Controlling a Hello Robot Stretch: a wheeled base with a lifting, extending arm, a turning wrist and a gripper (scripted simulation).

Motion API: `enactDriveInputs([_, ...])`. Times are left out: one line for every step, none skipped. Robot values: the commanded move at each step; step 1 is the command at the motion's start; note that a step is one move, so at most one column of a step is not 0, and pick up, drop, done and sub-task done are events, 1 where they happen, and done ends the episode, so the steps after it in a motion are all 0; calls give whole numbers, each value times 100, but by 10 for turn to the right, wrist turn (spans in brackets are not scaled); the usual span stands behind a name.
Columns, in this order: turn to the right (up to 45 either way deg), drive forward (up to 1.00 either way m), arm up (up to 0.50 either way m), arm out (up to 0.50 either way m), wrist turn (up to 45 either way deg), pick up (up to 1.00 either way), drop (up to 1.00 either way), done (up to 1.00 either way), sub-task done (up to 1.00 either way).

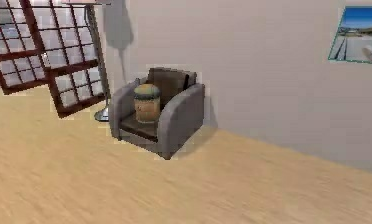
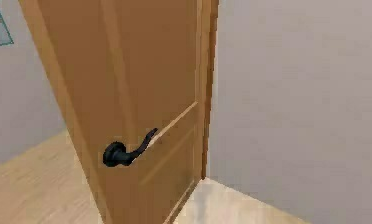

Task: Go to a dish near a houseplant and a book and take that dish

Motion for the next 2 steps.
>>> enactDriveInputs([-390, 0, 0, 0, 0, 0, 0, 0, 0])
enactDriveInputs([0, 25, 0, 0, 0, 0, 0, 0, 0])
